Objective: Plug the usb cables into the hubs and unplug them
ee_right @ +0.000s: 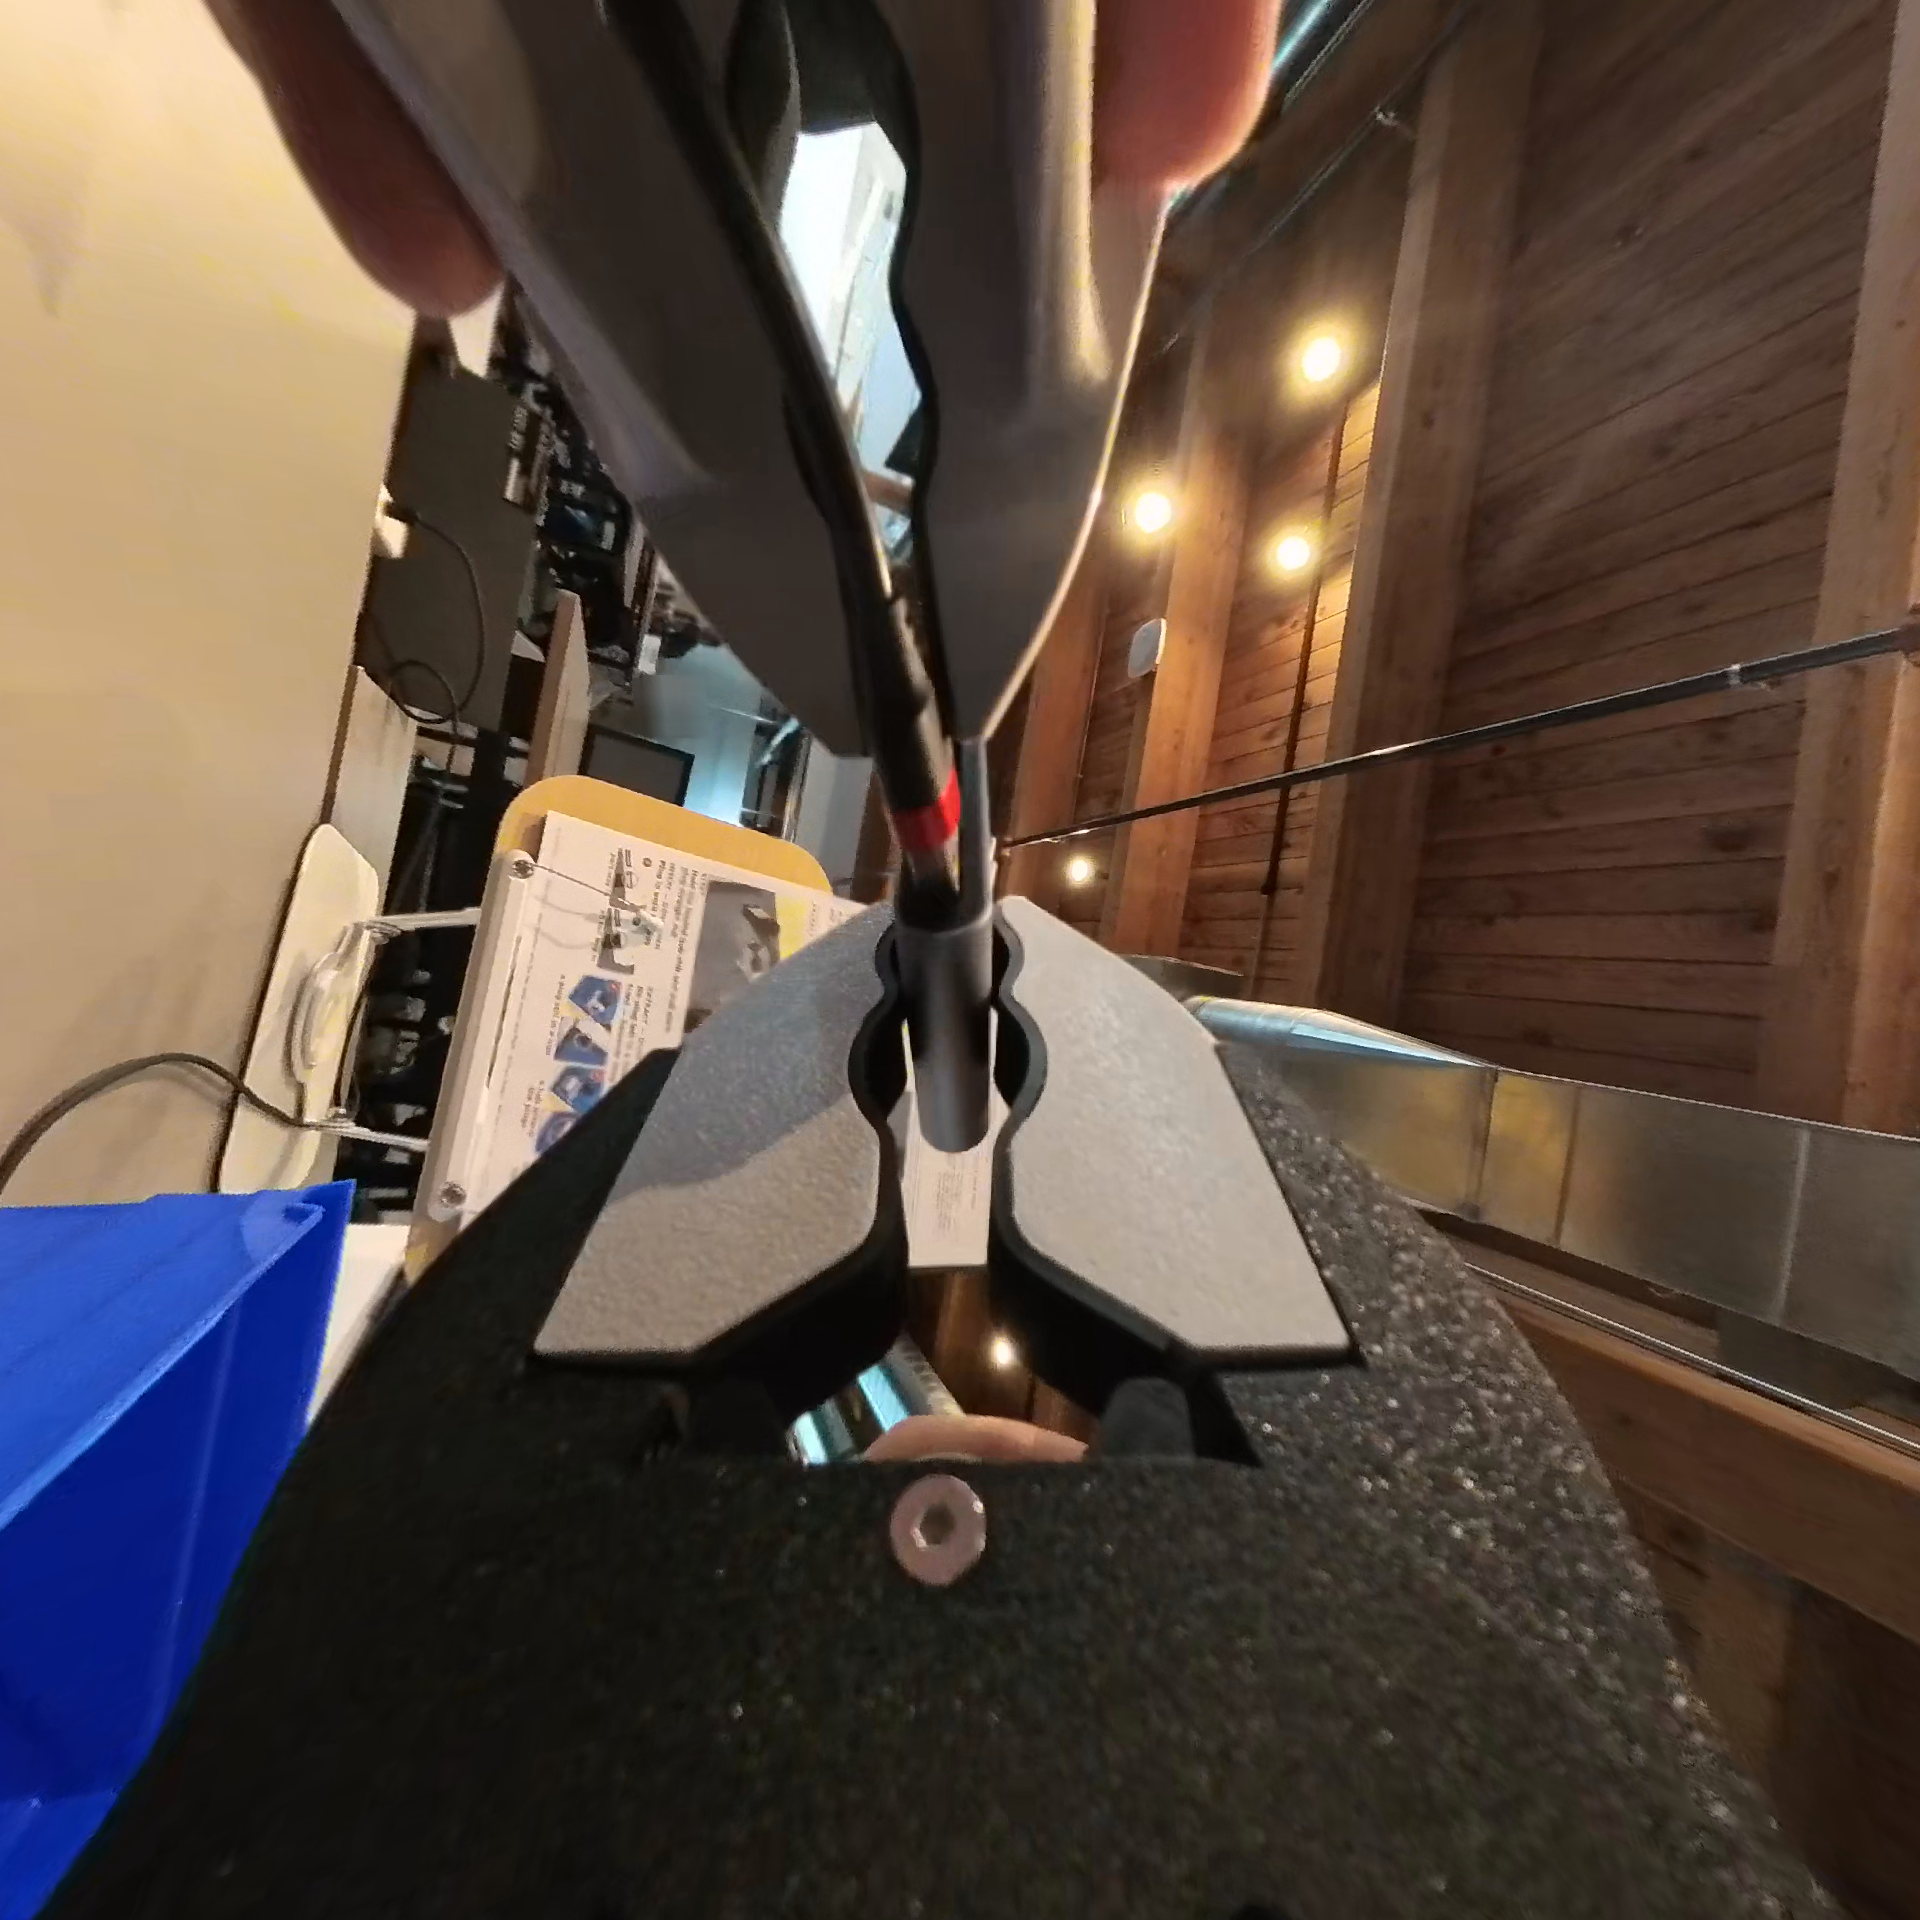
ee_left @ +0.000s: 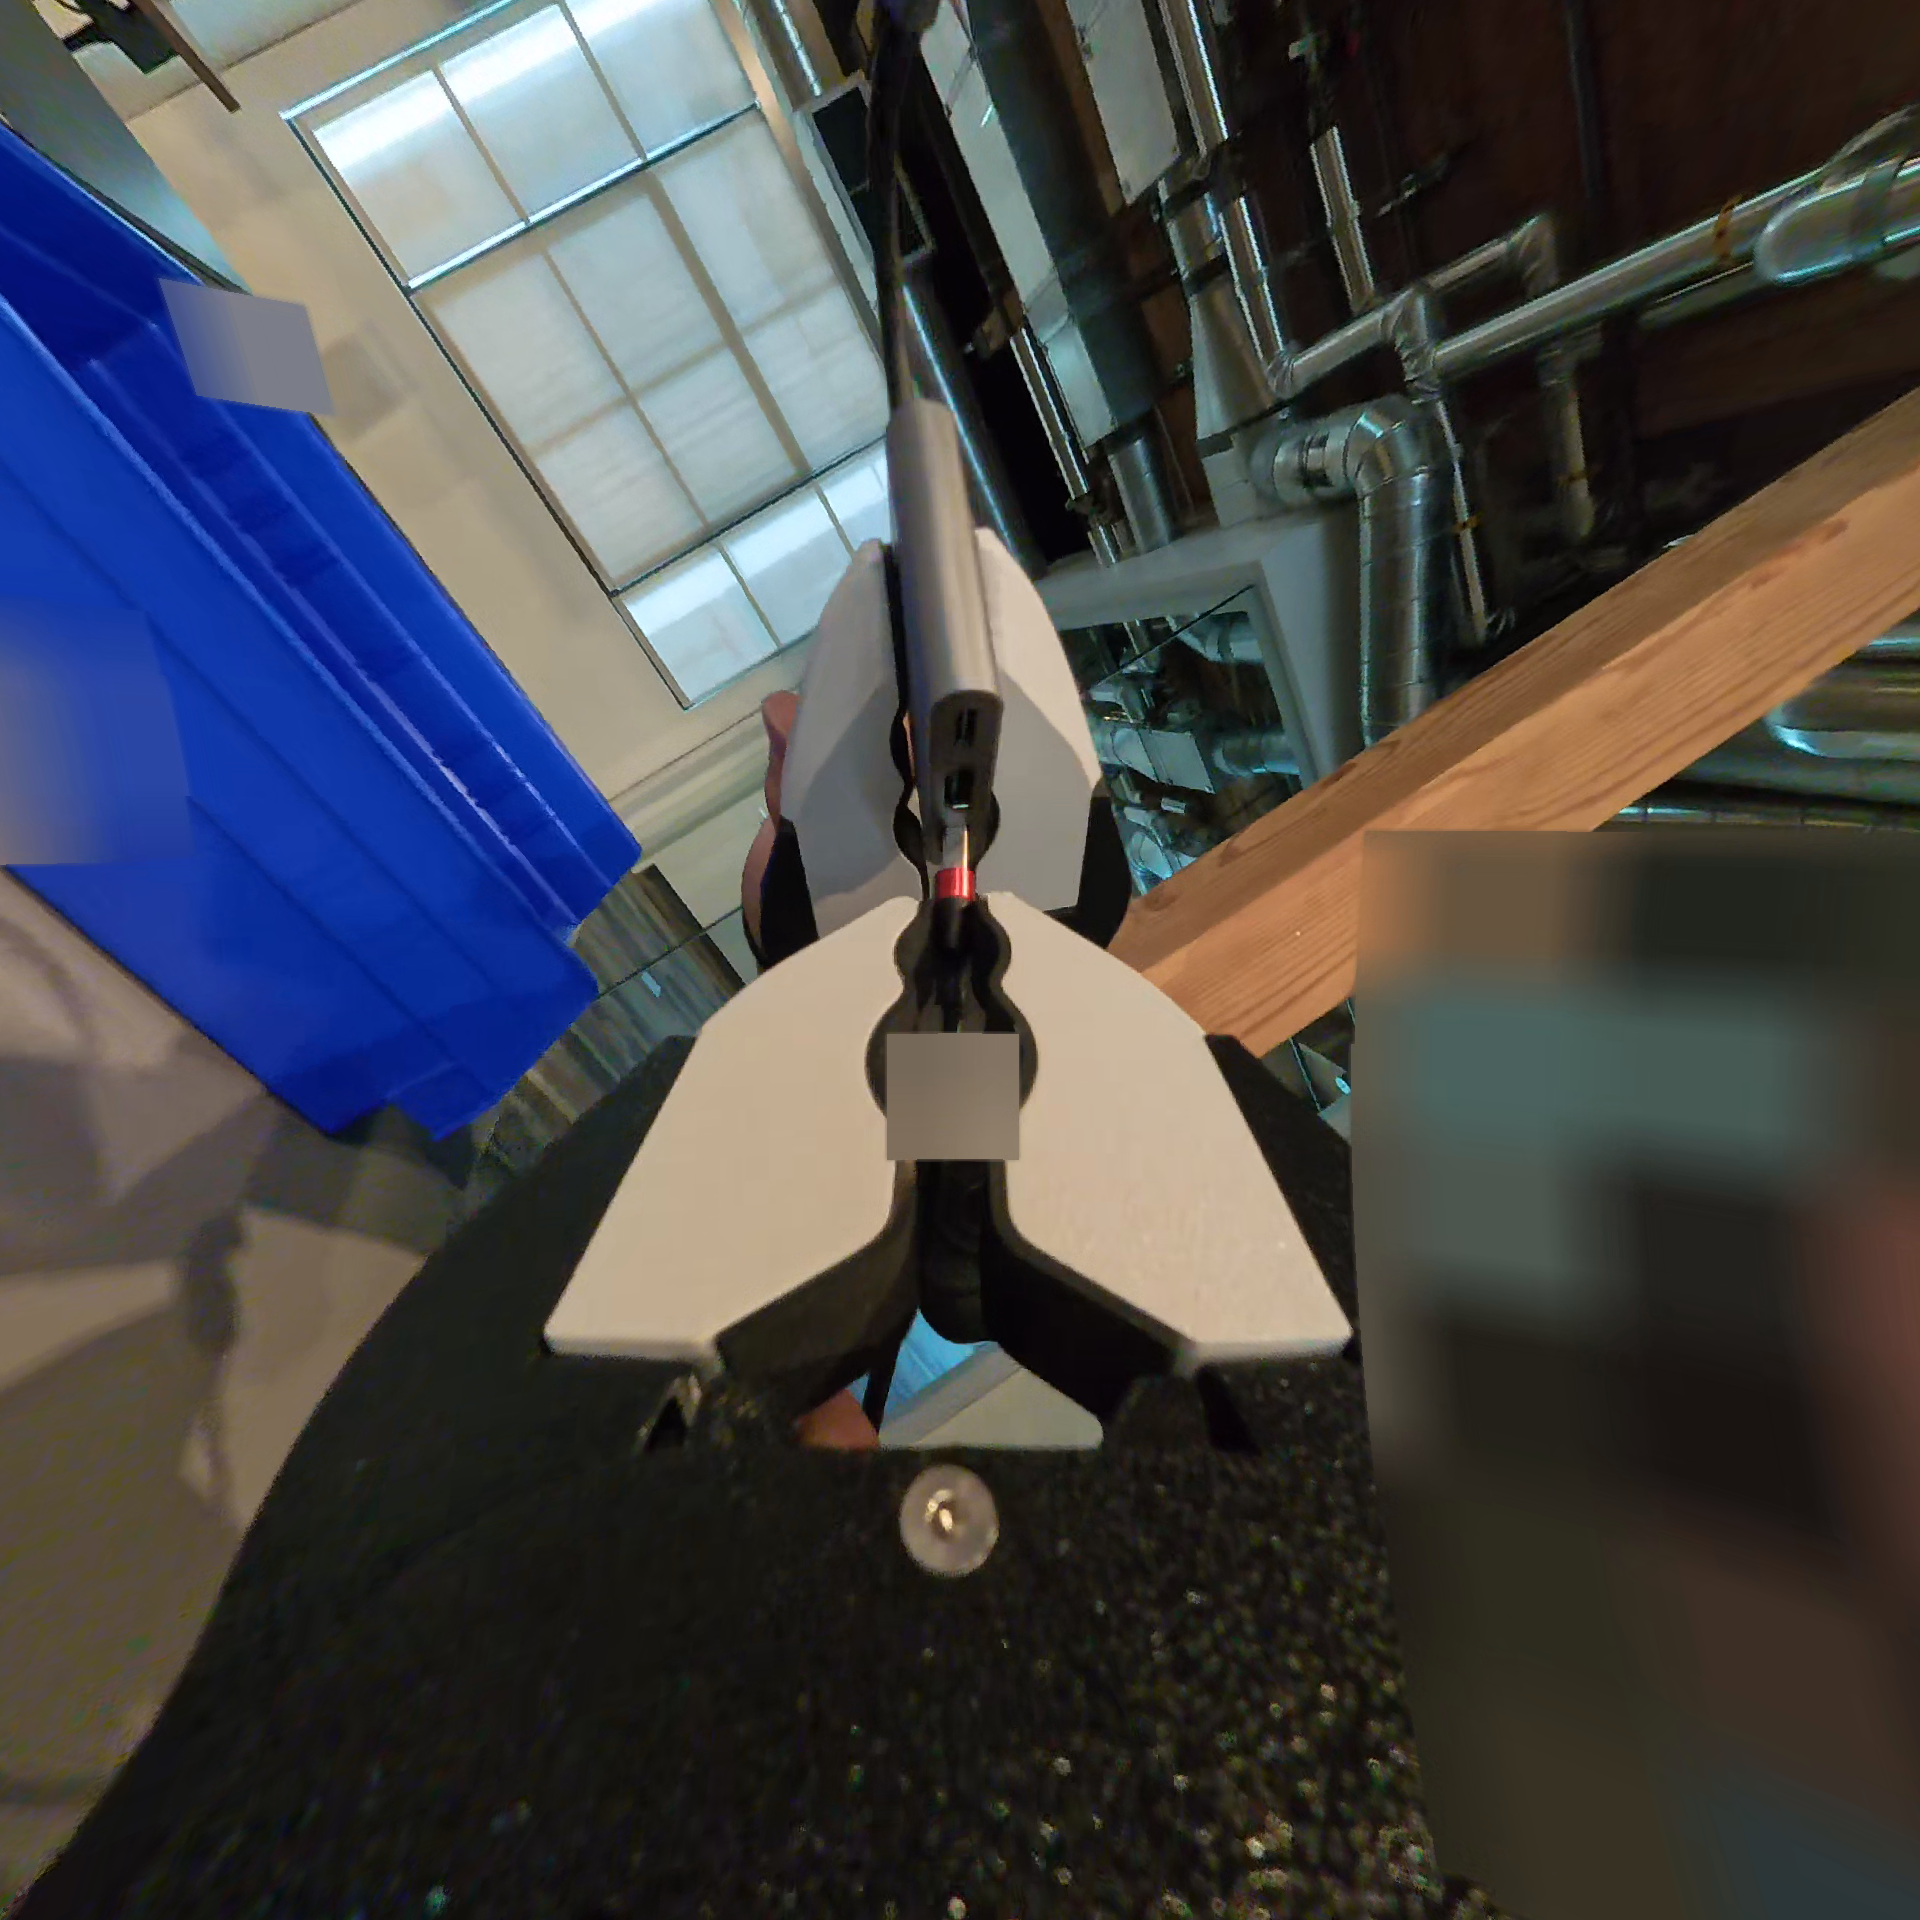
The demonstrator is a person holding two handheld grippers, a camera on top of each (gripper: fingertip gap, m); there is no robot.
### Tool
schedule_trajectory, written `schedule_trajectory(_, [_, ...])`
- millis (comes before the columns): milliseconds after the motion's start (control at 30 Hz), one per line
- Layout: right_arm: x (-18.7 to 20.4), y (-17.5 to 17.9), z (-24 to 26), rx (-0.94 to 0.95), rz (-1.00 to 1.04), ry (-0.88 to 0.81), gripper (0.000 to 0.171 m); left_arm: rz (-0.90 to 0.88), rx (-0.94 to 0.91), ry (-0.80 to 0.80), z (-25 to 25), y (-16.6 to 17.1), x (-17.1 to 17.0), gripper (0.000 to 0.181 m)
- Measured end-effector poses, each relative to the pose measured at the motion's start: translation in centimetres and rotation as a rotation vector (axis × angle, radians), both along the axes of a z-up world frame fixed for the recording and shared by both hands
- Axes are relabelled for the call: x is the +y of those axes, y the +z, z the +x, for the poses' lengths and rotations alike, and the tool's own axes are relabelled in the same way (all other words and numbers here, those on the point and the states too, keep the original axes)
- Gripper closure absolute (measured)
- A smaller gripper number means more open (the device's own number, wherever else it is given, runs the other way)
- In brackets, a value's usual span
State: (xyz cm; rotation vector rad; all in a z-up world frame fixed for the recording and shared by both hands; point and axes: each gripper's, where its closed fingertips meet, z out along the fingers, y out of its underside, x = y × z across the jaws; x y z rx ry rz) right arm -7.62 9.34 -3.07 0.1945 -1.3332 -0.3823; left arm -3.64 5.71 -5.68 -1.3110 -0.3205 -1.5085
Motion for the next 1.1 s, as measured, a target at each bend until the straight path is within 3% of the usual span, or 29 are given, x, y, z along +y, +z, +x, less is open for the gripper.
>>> schedule_trajectory(267, [-0.1, -1.1, -0.1, -0.067, -0.002, 0.057, 0.16, -0.022, 0.009, 0.036, -1.2, -0.7, -0.2, 0.176])
schedule_trajectory(733, [-2.1, -2.3, 1.4, -0.151, 0.117, 0.2, 0.158, -0.037, 0.037, -0.06, -0.3, -1.2, -1.1, 0.176])
schedule_trajectory(1100, [-2.1, -2.3, 1.5, -0.159, 0.101, 0.108, 0.16, -0.049, 0.027, -0.068, -0.3, -1.4, -1.1, 0.176])
